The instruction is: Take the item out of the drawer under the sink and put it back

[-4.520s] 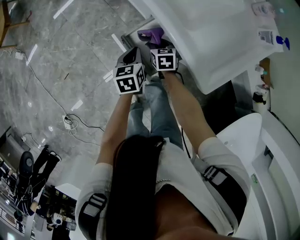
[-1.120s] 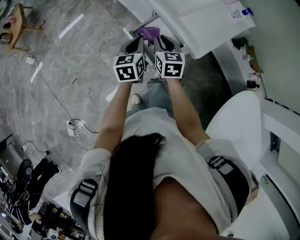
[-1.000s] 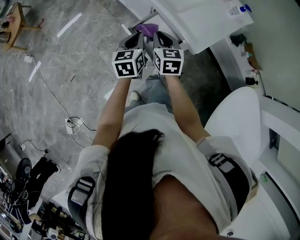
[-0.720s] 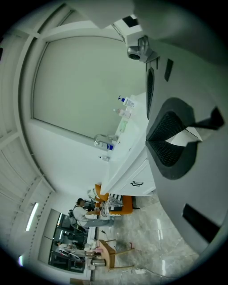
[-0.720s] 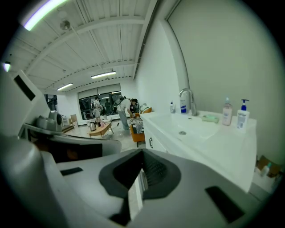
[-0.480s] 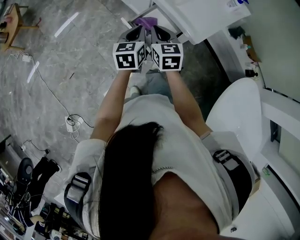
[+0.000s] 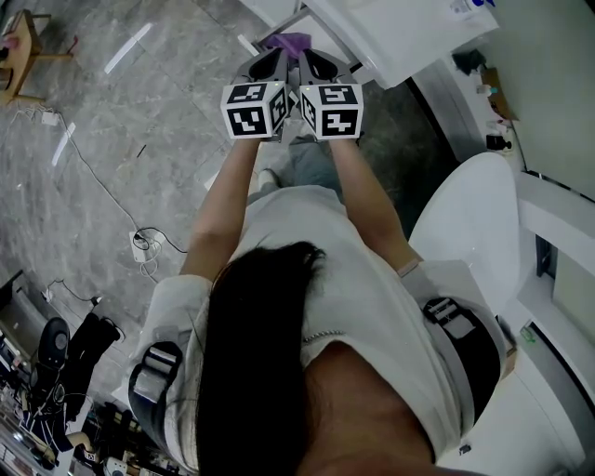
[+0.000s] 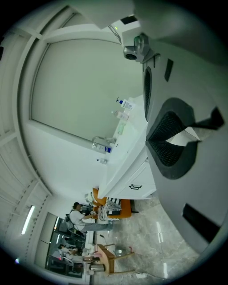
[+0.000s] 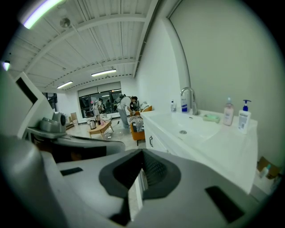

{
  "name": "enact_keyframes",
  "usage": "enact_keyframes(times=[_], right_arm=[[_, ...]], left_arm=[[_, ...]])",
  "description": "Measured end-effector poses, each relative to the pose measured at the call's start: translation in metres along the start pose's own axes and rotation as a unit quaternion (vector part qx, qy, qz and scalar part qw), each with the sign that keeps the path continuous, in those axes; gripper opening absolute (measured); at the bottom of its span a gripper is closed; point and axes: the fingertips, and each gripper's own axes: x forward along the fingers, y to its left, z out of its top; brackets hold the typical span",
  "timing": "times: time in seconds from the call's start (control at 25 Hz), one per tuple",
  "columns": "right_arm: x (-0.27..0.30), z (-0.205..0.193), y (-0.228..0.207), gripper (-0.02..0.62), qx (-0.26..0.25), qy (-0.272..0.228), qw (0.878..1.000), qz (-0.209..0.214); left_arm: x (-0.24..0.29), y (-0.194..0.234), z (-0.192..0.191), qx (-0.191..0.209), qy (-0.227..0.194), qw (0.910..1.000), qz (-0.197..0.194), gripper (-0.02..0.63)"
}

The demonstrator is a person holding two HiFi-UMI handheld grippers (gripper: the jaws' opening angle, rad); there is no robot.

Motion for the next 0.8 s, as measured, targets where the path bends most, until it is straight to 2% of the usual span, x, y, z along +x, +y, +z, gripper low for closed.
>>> enact_keyframes(times=[0.16, 0.64, 0.68, 0.76, 0.8], right_arm=[[0.007, -0.006, -0.005, 0.015, 0.005, 0.009, 1.0, -0.002], [0.048, -0.05, -0.034, 0.03, 0.017, 0.083, 0.996, 0.001], [0.052, -0.053, -0.038, 0.043, 0.019, 0.088, 0.996, 0.001], [0.062, -0.059, -0.043, 0.108, 0.023, 0.099, 0.995, 0.005], [0.067, -0.061, -0.044, 0.109, 0.024, 0.103, 0.994, 0.008]], left_arm=[[0.005, 0.007, -0.007, -0.008, 0.008, 0.9999, 0.01, 0.002], [0.033, 0.043, -0.037, -0.036, 0.046, 0.9968, 0.055, 0.002], [0.038, 0.045, -0.04, -0.038, 0.05, 0.9964, 0.057, 0.003], [0.046, 0.051, -0.044, -0.042, 0.056, 0.9958, 0.059, 0.002], [0.05, 0.054, -0.045, -0.044, 0.058, 0.9955, 0.061, 0.002]])
